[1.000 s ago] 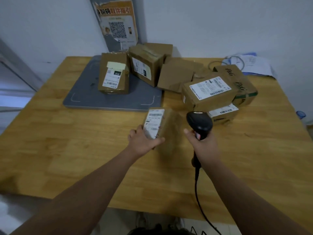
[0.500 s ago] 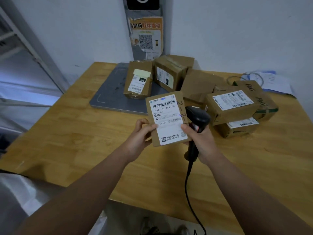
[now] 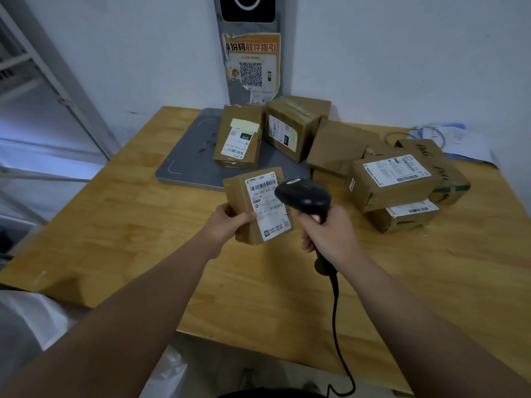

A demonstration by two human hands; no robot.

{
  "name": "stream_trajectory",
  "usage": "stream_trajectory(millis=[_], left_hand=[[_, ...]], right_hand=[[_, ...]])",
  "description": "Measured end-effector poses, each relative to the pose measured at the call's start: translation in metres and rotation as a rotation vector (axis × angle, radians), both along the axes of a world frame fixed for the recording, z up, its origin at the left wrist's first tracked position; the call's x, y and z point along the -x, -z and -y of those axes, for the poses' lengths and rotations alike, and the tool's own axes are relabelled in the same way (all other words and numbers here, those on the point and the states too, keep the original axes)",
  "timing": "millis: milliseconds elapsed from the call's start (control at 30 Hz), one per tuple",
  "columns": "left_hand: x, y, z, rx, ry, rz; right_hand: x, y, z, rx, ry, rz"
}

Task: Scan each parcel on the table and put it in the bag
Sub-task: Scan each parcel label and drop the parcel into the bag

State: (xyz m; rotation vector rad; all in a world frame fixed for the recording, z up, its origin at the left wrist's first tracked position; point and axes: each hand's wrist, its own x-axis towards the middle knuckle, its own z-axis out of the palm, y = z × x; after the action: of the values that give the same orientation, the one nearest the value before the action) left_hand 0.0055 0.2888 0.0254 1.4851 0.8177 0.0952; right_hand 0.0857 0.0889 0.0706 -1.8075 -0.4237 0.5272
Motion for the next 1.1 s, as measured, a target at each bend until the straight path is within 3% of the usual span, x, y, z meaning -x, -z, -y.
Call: stream_trajectory(millis=[267, 667, 1100], left_hand=[[-0.007, 0.012, 0.004, -0.017, -0.028, 0.000], [-0.009, 0.016, 0.008, -0.022, -0.047, -0.001], [0.055, 0.023, 0.017, -0.022, -0.257, -0.006]], right_hand=[[0.013, 0.004, 0.006, 0.086, 0.064, -0.057], [0.012, 0.003, 0.014, 0.019, 0.092, -0.089], [0.026, 0.024, -0.004, -0.045, -0.132, -0.217]])
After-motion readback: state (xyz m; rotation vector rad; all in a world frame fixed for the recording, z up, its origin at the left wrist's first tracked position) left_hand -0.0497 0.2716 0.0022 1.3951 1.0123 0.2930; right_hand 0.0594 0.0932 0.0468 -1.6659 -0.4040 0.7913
